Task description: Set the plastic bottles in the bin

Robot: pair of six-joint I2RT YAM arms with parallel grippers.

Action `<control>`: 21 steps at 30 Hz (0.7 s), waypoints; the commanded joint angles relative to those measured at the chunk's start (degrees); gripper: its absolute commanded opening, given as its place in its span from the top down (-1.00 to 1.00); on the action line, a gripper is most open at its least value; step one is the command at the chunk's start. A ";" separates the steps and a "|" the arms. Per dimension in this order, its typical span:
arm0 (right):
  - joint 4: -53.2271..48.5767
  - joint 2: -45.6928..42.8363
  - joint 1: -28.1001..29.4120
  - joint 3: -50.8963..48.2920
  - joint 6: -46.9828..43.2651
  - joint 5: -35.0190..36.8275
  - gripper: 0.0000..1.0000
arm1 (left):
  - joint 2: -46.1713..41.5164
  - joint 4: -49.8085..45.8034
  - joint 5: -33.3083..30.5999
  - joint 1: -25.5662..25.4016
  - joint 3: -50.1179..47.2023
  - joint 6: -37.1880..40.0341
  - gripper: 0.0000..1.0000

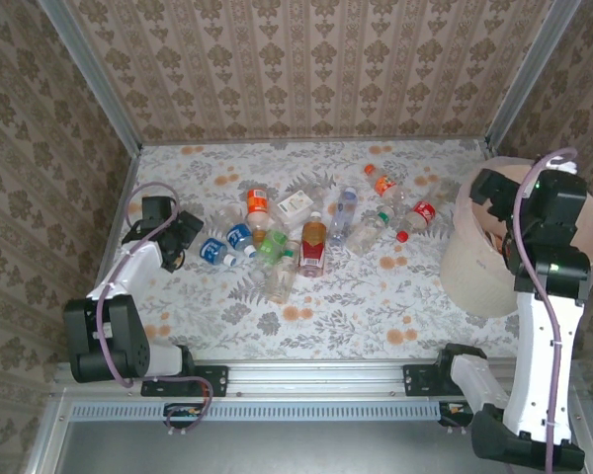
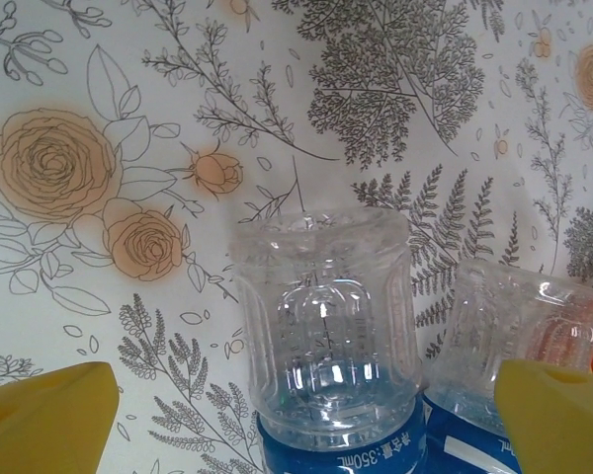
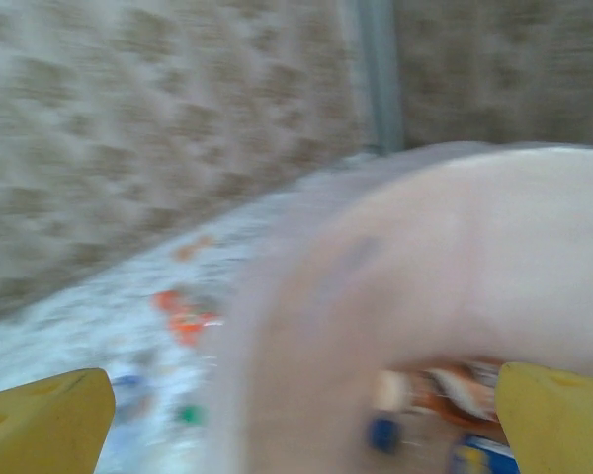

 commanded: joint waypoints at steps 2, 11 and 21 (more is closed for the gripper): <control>13.55 -0.81 7.56 -4.59 4.96 -17.65 -1.00 | 1.20 -0.81 -0.78 -0.21 1.40 -1.55 -1.00; 25.93 -0.18 23.80 -15.23 7.30 -18.78 -1.00 | 3.21 3.60 -3.53 -1.96 0.02 -3.53 -0.98; 30.58 -0.07 32.08 -23.36 4.40 -17.79 -1.00 | 6.86 9.08 -2.96 -2.14 -0.98 -6.62 -0.92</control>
